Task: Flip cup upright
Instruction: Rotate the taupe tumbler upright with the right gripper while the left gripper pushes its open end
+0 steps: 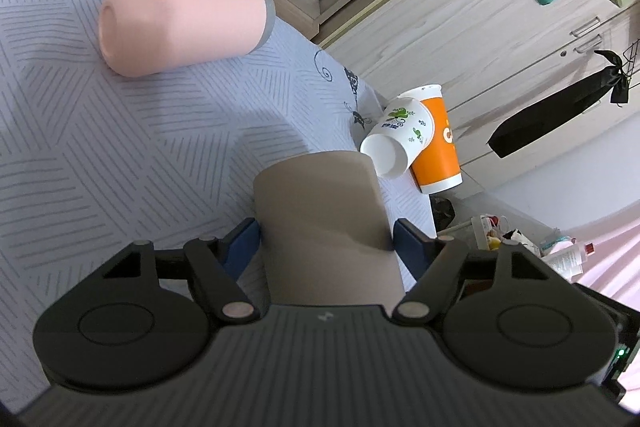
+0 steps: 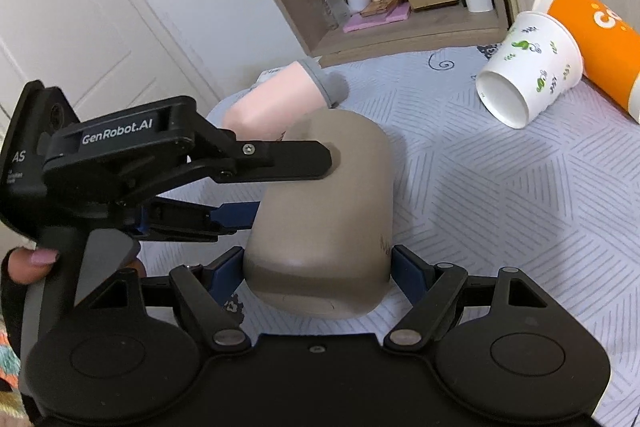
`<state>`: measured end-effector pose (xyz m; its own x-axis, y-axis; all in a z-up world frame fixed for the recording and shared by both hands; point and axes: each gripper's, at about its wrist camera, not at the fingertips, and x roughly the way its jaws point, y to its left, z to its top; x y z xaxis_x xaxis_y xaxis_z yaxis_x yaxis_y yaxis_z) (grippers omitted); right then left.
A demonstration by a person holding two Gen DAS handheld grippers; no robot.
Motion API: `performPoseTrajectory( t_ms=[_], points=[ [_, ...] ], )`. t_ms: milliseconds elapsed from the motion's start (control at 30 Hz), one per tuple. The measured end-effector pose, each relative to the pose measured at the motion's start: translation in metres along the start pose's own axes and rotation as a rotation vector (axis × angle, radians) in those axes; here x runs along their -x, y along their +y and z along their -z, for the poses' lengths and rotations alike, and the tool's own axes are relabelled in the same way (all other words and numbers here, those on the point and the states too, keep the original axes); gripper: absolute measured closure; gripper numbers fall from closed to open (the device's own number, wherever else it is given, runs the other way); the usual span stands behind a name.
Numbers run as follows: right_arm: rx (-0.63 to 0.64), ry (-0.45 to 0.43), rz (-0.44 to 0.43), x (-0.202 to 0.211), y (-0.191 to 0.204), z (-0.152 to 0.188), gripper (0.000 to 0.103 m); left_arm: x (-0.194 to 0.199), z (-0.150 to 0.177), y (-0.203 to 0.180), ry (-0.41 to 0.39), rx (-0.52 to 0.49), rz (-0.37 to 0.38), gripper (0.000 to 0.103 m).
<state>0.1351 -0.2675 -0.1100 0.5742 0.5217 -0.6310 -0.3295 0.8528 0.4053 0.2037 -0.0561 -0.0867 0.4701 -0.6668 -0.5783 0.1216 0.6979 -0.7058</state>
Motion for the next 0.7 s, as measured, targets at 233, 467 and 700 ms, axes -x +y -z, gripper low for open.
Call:
performPoseTrajectory(
  t_ms=[233, 467, 700],
  points=[
    [0.151, 0.036, -0.041, 0.005, 0.004, -0.017, 0.009, -0.001, -0.001, 0.0, 0.002, -0.034, 0.015, 0.03],
    [0.042, 0.184, -0.059, -0.01, -0.01, -0.049, 0.009, -0.004, -0.008, -0.002, 0.042, -0.038, 0.011, 0.03],
    [0.03, 0.235, -0.042, -0.021, -0.011, -0.057, 0.015, -0.007, -0.011, -0.006, 0.07, -0.068, 0.003, 0.03]
  ],
)
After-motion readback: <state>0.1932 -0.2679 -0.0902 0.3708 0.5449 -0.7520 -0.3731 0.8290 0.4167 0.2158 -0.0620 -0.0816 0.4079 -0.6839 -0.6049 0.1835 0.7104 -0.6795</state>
